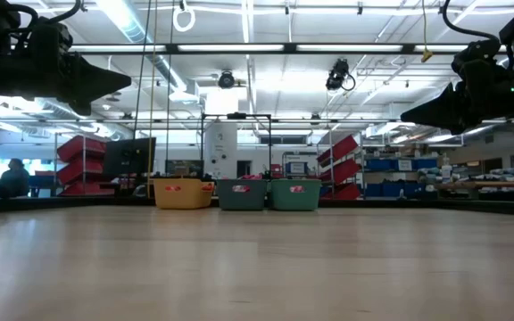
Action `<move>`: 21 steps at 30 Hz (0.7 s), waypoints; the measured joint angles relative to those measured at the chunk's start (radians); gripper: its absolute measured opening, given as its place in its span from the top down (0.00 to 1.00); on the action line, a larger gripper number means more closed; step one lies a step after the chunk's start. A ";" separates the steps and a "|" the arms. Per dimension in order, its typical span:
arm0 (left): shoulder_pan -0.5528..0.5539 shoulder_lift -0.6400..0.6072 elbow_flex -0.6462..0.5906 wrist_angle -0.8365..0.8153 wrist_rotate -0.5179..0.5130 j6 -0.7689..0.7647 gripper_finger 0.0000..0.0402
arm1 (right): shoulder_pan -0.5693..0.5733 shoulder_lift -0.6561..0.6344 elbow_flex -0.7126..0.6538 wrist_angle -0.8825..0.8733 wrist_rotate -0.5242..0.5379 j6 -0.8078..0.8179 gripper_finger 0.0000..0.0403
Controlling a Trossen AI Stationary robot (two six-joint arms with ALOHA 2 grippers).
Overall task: Sort candy
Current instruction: Return to Home Position
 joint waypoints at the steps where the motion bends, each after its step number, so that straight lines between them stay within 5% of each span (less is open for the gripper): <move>1: 0.000 0.000 0.000 0.000 0.000 0.000 0.99 | 0.000 0.000 0.000 0.000 0.000 0.000 0.99; 21: 0.000 0.000 0.000 0.000 0.000 0.000 0.99 | 0.000 0.000 0.000 0.000 0.000 0.000 0.99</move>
